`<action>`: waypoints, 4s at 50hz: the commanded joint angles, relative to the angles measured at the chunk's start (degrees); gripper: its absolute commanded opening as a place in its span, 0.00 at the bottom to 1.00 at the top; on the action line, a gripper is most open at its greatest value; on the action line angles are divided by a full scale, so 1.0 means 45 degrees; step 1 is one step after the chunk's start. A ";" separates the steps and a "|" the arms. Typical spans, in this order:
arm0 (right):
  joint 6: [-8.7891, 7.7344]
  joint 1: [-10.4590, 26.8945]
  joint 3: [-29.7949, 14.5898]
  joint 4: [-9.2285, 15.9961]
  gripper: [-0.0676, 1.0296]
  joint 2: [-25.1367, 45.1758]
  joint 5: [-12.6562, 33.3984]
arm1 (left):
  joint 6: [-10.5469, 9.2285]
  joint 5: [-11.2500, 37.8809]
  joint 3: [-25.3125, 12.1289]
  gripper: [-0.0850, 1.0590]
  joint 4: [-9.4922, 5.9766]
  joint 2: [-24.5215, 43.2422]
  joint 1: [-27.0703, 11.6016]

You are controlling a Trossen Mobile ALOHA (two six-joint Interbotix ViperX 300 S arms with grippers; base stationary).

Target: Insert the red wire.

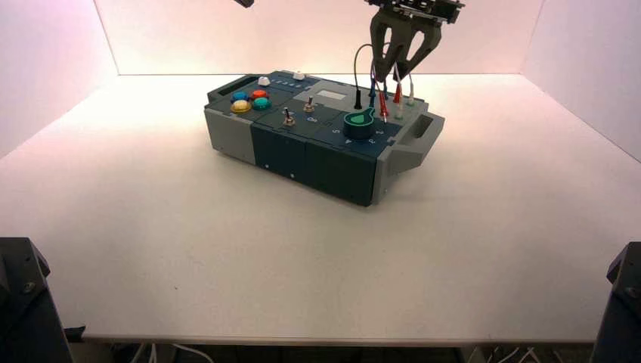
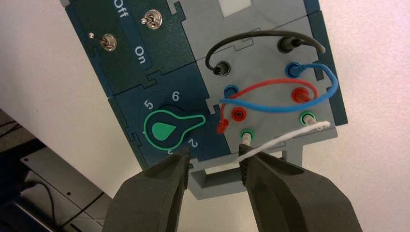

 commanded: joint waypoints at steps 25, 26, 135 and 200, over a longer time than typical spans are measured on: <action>0.0684 0.0098 -0.0918 -0.1914 0.61 -0.0938 0.0879 | 0.0137 0.0000 -0.0371 0.05 0.0000 -0.0234 -0.0020; 0.0684 0.0156 -0.0859 -0.1855 0.61 -0.0996 0.0937 | 0.0117 0.0000 -0.0352 0.05 0.0000 -0.0254 -0.0020; 0.0430 0.0996 -0.1465 -0.2852 0.53 0.1445 0.0469 | 0.0137 0.0000 -0.0352 0.05 0.0000 -0.0352 0.0039; 0.0234 0.1094 -0.1367 -0.2461 0.04 0.1230 0.0391 | 0.0117 0.0000 -0.0332 0.05 0.0000 -0.0371 0.0039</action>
